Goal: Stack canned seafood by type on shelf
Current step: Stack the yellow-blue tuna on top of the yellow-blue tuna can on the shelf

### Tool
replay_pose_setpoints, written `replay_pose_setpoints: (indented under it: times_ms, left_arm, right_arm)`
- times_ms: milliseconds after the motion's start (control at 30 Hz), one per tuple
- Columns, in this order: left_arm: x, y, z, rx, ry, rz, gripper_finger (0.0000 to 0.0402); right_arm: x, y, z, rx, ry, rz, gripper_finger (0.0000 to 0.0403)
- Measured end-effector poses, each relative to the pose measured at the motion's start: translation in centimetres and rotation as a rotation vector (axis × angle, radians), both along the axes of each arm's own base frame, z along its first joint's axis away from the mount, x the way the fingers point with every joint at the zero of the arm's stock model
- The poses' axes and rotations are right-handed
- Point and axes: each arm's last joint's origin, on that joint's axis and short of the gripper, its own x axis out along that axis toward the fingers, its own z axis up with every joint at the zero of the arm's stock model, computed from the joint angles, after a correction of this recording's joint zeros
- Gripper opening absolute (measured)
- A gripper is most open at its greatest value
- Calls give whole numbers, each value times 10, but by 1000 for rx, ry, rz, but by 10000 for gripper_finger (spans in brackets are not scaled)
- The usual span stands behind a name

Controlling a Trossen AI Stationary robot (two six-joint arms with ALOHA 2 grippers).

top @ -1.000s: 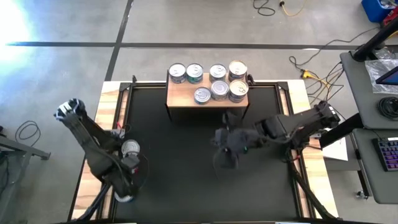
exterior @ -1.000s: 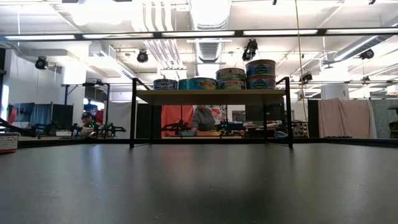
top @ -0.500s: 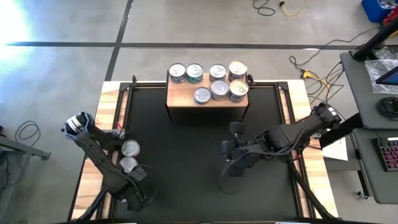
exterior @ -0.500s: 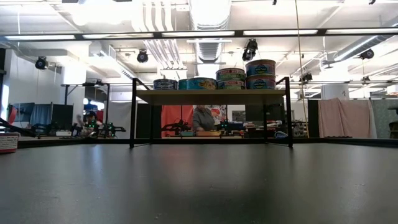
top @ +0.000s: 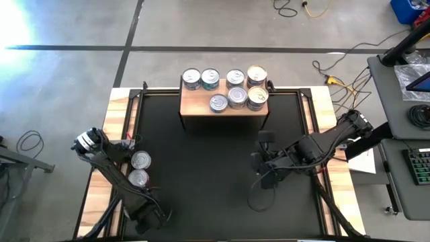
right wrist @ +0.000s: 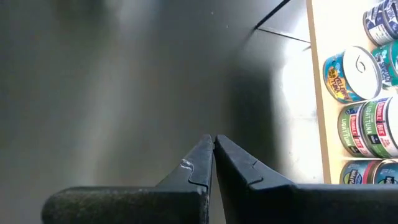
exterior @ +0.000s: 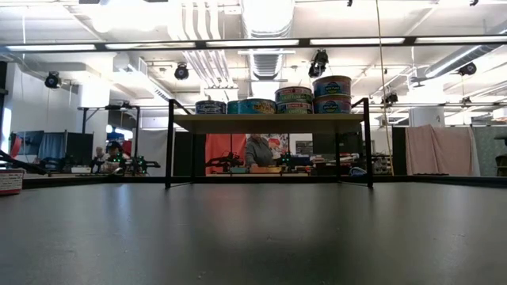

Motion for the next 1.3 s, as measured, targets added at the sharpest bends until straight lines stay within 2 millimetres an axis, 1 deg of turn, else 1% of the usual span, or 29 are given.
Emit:
replay_pose_setpoints:
  times_ms: [200, 267, 300, 367, 433, 533, 567, 633, 667, 700, 767, 833, 900, 1033, 1100, 1167, 1300]
  left_arm:
    - [16, 0, -26, 52, -18, 16, 0]
    - [23, 1, -31, 48, -22, 41, 0]
    - [29, 2, -33, 38, -36, 58, 0]
    - [47, 3, -29, 24, -114, 85, 0]
    - [71, 9, -17, 59, -281, 98, 0]
    - [115, 21, 12, 203, -624, 81, 0]
    - [127, 24, 27, 245, -718, 70, 0]
    - [148, 27, 63, 318, -927, 23, 0]
    - [155, 29, 79, 341, -1004, -1, 0]
    - [160, 31, 91, 370, -1052, -25, 0]
    - [166, 38, 105, 398, -1075, -56, 0]
    - [165, 46, 110, 427, -1033, -79, 0]
    - [161, 52, 109, 462, -968, -101, 0]
    - [152, 57, 93, 479, -846, -106, 0]
    - [152, 58, 87, 470, -836, -94, 0]
    - [151, 58, 80, 469, -822, -88, 0]
    - [150, 55, 71, 456, -830, -68, 0]
  right_arm:
    - [-2, 3, 0, -2, 1, 17, 13]
    - [-4, 5, 1, -5, 4, 28, 13]
    - [-4, 5, 1, -6, 6, 32, 13]
    - [-6, 6, 1, -8, 13, 38, 13]
    - [-8, 7, 1, -9, 16, 43, 13]
    - [-10, 7, 2, -14, 27, 44, 13]
    - [-11, 7, 1, -17, 31, 44, 13]
    - [-11, 7, 1, -16, 35, 41, 13]
    - [-11, 6, 1, -14, 35, 36, 13]
    - [-12, 6, 1, -12, 36, 31, 13]
    - [-13, 6, 1, -5, 41, 14, 13]
    - [-13, 6, 0, 2, 44, -2, 13]
    - [-16, 8, 0, 9, 48, -14, 13]
    - [-28, 11, -4, 6, 113, -69, 13]
    - [-42, 12, -12, -13, 172, -114, 13]
    - [-58, 11, -24, -32, 220, -164, 13]
    - [-95, -2, -56, -22, 237, -319, 13]
